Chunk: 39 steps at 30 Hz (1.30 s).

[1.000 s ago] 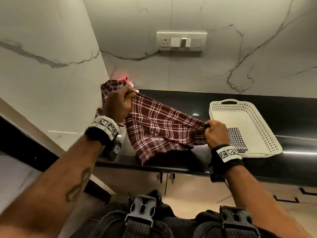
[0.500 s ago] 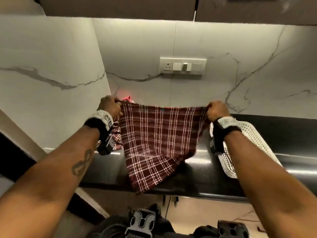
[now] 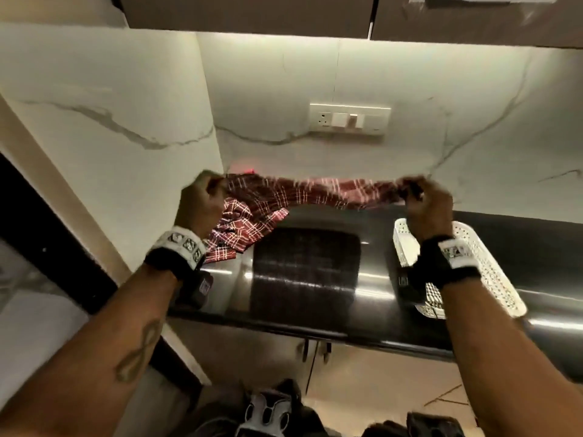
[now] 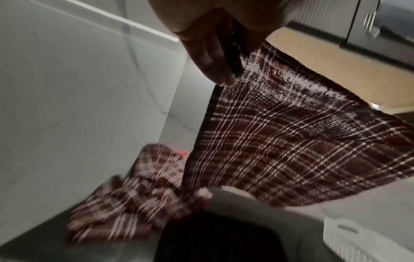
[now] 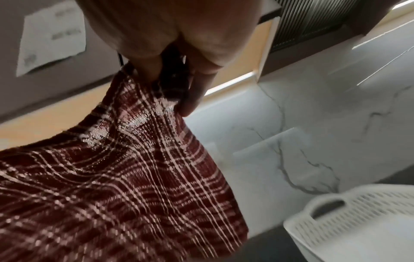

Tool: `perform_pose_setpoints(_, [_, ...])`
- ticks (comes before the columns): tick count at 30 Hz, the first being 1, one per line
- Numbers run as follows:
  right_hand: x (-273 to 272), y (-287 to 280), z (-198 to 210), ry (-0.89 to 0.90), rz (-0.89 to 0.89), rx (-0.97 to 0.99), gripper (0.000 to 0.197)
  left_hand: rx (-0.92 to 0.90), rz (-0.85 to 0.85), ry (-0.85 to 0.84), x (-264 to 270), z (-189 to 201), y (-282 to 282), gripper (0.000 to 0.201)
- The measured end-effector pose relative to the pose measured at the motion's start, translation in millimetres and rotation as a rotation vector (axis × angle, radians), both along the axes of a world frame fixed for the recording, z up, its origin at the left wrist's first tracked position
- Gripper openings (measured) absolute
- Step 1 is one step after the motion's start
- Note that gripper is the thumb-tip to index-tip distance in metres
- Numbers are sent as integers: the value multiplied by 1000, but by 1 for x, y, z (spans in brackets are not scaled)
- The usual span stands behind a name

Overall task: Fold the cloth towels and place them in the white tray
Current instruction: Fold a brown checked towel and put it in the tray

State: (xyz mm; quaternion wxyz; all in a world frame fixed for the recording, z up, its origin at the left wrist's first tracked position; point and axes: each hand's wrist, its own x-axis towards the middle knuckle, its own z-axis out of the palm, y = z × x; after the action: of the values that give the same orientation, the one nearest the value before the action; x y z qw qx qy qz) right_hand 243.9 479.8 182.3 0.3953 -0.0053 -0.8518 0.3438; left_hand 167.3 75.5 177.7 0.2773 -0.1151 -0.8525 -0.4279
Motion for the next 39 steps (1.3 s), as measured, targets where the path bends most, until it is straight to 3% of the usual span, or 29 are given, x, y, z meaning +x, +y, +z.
perform_pose_setpoints(4, [50,-9,-95,-229,70,-47,28,-120,-120,-207,48,-88,-20,15])
perform_pose_setpoints(7, [85,-15,-157,-403,69,-33,23,-297,-161,-394,73,-146,-37,22])
perform_pose_setpoints(12, [133,-14,-223,-702,79,36,27,-520,-192,-638,105,-204,-55,14])
perform_pose_setpoints(17, [161,-8,-226,-842,125,-20,21,-446,-227,-737,117,-215,-60,9])
perform_pose_setpoints(21, [171,5,-187,-1058,297,-207,23,-374,-297,-821,118,-205,-68,8])
perform_pose_setpoints(23, [167,8,-166,-1040,314,-296,20,-317,-324,-840,116,-196,-71,10])
perform_pose_setpoints(26, [144,12,-155,-896,183,-324,11,-302,-291,-758,98,-186,-70,8])
perform_pose_setpoints(31, [54,22,-167,-760,-14,-264,7,-196,-182,-682,22,-177,-54,7])
perform_pose_setpoints(36, [-43,29,-192,-772,-156,-225,12,-271,-103,-671,-66,-194,-18,13])
perform_pose_setpoints(39, [-79,34,-216,-816,-223,-217,11,-262,-21,-671,-93,-213,-1,14])
